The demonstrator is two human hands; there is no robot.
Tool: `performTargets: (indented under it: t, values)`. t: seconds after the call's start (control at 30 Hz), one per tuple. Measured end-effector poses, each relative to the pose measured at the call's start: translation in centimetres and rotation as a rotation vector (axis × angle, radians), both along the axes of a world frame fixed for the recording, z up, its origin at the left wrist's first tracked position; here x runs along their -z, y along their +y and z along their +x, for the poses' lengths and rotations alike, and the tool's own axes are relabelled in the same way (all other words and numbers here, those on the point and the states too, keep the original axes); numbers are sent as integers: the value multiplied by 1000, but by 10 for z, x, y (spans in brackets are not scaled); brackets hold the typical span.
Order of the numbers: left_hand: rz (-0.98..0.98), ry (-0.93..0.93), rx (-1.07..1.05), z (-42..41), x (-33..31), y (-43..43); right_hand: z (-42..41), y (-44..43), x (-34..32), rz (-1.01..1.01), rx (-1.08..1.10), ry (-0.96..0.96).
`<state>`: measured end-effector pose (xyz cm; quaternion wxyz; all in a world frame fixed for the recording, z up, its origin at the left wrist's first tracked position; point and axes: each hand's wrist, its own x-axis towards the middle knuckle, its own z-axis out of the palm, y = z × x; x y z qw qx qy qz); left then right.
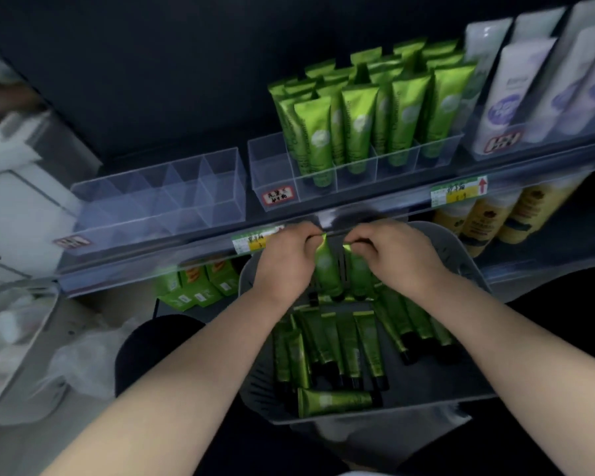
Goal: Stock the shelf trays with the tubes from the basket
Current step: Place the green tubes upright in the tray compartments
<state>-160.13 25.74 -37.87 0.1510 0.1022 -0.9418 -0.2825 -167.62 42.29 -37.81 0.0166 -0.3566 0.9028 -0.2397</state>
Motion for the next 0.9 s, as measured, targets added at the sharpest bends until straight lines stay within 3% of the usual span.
performTargets:
  t: [0.2,0.43,0.6,0.8,0.9]
  values:
    - [45,283,-162,-1,-78,-29,-10,-17,-64,-159,-10,106]
    - [-42,524,-318,-35,-140,-73,-17,-34,-108,-230,-25,189]
    - [-121,502,-324,-76,-144,-94,-22,-42,-112,-228,-46,185]
    - [-239,225,-281,-116,-130,-110,-30,-41,-105,-240,-71,151]
    - [-175,143,-254,-126,-122,-114,-32,-41,-105,-237,-85,146]
